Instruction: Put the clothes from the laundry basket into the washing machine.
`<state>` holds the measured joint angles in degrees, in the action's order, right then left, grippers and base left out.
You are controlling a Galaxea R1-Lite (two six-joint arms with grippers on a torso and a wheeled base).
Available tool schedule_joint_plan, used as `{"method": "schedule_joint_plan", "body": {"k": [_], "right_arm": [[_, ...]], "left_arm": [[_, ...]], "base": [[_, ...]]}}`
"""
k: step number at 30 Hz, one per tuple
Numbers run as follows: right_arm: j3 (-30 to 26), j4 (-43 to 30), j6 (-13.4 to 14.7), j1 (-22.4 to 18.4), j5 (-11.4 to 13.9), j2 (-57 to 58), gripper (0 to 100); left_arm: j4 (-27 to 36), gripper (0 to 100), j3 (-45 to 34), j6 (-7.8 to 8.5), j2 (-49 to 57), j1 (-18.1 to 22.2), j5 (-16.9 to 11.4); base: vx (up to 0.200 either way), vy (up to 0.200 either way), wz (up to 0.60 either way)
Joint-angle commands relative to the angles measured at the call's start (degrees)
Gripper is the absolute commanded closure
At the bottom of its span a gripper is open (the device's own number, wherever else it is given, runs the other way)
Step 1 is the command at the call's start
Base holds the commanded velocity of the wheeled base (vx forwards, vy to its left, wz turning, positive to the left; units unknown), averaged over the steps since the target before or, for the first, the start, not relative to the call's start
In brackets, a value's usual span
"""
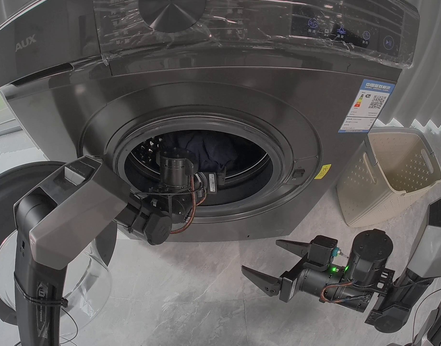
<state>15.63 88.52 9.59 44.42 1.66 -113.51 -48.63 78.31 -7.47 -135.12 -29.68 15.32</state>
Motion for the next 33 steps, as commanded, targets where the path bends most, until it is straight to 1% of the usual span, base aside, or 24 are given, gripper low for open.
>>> {"method": "schedule_joint_plan", "body": {"k": [1, 7, 9, 10, 17, 21, 22, 23, 26, 30, 31, 33], "right_arm": [[-0.07, 0.08, -0.01, 0.05, 0.01, -0.14, 0], [-0.07, 0.08, 0.07, 0.14, 0.01, -0.14, 0], [0.02, 0.08, -0.01, 0.14, 0.01, -0.14, 0], [0.02, 0.08, 0.07, 0.14, 0.01, -0.22, 0], [0.10, 0.08, 0.07, 0.14, 0.01, -0.22, 0], [0.10, 0.08, 0.07, 0.14, 0.01, -0.22, 0], [0.19, 0.08, 0.07, 0.14, 0.01, -0.22, 0], [0.19, 0.08, 0.07, 0.14, 0.01, -0.14, 0], [0.19, 0.08, 0.07, 0.14, 0.01, -0.14, 0], [0.28, 0.08, 0.07, 0.14, 0.10, -0.14, 0], [0.28, 0.08, 0.07, 0.14, 0.10, -0.14, 0], [0.28, 0.08, 0.07, 0.14, 0.10, -0.14, 0]], "left_arm": [[-0.15, 0, -0.88, 0.00, -0.67, 0.33, 0.06], [-0.06, 0, 1.40, 0.00, -3.75, 2.17, 0.06], [-0.06, 0, 4.04, 0.27, -5.68, 3.32, 0.06], [0.20, 100, 5.18, 0.27, -6.21, 3.32, 0.06], [2.84, 100, 12.04, 0.00, -8.84, 3.14, -0.21], [2.05, 100, 17.31, -0.61, -12.01, 2.97, -0.03], [2.05, 100, 17.49, -0.61, -12.10, 2.97, -0.03], [1.34, 100, 21.00, -1.58, -13.50, 2.97, 0.15], [-0.94, 100, 25.49, -2.90, -14.56, 2.97, 0.15], [-2.00, 100, 25.40, -3.07, -13.85, 2.97, 0.23], [-2.08, 0, 25.40, -3.07, -13.68, 2.97, 0.23], [-2.44, 0, 24.61, -3.16, -12.27, 2.70, 0.23]], "base": [[0.000, 0.000, 0.00], [0.000, 0.000, 0.00], [0.000, 0.000, 0.00], [0.000, 0.000, 0.00], [0.000, 0.000, 0.00], [0.000, 0.000, 0.00], [0.000, 0.000, 0.00], [0.000, 0.000, 0.00], [0.000, 0.000, 0.00], [0.000, 0.000, 0.00], [0.000, 0.000, 0.00], [0.000, 0.000, 0.00]]}}
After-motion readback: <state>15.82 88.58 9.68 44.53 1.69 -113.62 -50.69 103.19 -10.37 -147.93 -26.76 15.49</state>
